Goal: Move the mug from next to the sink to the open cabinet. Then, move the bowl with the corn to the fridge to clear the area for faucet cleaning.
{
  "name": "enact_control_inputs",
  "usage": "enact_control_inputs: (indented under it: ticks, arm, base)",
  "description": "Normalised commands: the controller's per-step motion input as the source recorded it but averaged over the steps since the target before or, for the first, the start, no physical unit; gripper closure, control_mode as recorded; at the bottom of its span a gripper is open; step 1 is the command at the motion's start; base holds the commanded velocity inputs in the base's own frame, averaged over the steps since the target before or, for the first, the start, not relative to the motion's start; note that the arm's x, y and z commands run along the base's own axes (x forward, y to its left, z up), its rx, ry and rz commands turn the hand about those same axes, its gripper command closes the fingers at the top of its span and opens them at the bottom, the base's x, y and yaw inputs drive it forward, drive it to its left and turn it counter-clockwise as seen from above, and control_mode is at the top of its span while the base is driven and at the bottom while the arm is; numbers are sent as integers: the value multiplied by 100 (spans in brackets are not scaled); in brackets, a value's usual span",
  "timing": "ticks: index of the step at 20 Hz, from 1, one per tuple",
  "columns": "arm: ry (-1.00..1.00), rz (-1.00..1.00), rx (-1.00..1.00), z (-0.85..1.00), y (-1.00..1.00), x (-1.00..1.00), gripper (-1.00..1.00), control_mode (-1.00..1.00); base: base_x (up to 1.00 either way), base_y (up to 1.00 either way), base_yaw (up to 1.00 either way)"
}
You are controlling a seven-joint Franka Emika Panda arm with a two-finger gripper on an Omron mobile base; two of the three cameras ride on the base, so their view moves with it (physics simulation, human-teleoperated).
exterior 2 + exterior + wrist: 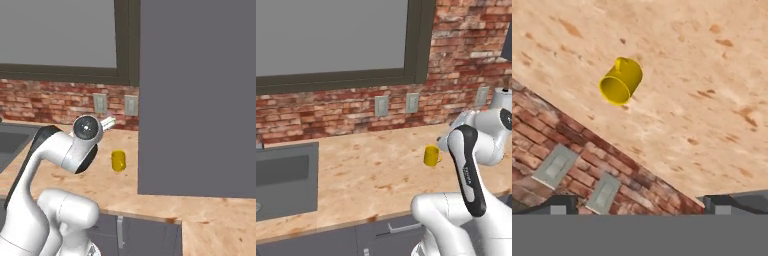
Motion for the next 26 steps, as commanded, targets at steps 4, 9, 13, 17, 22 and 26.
enact_control_inputs:
  ticks: [4, 9, 13, 17, 22, 26]
  arm:
    - [7, -40, 40, 0, -86, -5, -100, -100]
    - [34, -42, 28, -11, -47, 10, -100, -100]
    - [56, -30, 17, -18, -11, 34, -100, -100]
    - [24, -2, 3, -7, -2, 15, -100, -100]
    - [9, 0, 0, -48, 0, 9, -100, -100]
    - [5, -2, 0, -53, 0, 22, -100, -100]
  base:
    - [0, 0, 0]
    - [0, 0, 0]
    - [0, 0, 0]
    - [0, 0, 0]
    - [0, 0, 0]
    - [0, 0, 0]
